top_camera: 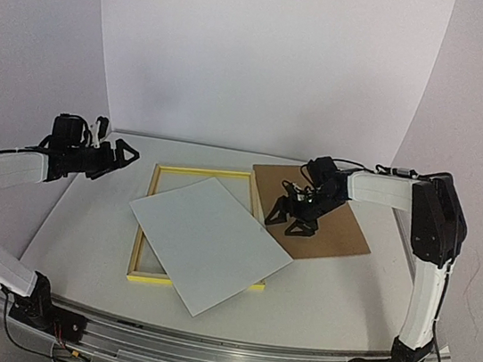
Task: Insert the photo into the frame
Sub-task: Turn over the photo from the photo frame.
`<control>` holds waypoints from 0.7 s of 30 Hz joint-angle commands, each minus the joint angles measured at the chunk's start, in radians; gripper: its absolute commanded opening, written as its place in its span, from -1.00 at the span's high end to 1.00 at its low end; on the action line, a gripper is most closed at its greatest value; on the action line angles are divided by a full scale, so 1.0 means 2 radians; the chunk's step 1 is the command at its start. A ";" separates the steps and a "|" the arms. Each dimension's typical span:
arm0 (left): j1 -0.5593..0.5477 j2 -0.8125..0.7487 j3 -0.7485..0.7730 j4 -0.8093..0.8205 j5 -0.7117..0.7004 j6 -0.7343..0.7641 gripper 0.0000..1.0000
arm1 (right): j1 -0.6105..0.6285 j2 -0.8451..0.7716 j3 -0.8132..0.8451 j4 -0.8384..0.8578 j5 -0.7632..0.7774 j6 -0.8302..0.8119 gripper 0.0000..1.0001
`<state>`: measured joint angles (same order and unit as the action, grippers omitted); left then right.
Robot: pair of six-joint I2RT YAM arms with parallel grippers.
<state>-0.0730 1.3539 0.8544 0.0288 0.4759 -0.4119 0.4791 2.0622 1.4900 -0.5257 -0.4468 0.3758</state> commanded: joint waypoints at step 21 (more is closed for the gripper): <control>-0.011 0.001 -0.179 0.082 0.068 -0.123 -0.99 | -0.006 -0.003 -0.049 -0.077 -0.124 -0.038 -0.15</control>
<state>-0.0756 1.3221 0.5107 0.1045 0.5596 -0.6365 0.4660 2.0624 1.4101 -0.6563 -0.5913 0.3031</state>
